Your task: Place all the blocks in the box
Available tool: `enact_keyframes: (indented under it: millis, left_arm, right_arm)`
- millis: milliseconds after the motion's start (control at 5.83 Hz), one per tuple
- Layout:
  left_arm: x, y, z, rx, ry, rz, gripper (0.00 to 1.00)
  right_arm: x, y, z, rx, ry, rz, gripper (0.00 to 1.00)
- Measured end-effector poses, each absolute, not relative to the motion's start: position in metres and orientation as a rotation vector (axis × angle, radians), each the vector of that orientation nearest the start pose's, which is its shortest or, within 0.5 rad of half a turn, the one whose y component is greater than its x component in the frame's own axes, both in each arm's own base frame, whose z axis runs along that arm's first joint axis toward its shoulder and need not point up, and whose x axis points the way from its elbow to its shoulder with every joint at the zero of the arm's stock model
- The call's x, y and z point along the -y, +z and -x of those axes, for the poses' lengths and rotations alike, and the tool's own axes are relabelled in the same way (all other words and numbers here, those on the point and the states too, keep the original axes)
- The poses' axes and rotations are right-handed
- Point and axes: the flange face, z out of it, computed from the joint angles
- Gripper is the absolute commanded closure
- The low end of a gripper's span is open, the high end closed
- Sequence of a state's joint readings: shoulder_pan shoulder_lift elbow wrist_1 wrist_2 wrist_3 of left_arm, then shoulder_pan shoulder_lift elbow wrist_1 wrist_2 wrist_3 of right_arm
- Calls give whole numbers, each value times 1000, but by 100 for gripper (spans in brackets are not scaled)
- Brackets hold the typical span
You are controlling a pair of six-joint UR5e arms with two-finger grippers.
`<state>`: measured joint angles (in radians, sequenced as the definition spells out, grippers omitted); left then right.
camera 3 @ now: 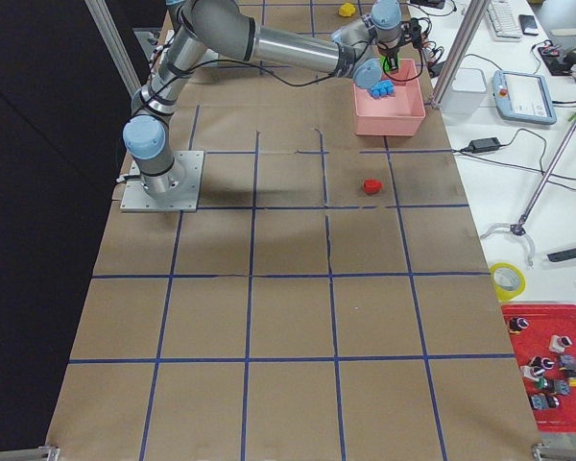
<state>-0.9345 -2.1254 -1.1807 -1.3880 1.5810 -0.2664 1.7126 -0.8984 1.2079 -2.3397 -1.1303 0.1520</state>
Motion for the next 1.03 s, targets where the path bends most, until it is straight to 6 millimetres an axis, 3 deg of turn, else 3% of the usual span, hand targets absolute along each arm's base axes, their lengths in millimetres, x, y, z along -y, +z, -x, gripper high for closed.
enact_keyframes:
  millis: [343, 515, 858, 1030]
  left_arm:
    - [684, 330, -330, -2718, -131, 1534, 0]
    - [704, 321, -324, -2708, -159, 1554, 0]
    - [731, 284, -305, -2705, -113, 1620, 0]
    - [739, 260, -295, -2719, -68, 1641, 0]
  right_arm:
    - [735, 341, -278, -2611, -504, 129, 0]
    - [733, 352, -256, -2669, -482, 166, 0]
    - [704, 397, -167, -2925, -267, 222, 0]
    - [689, 408, -123, -3056, -176, 179, 0]
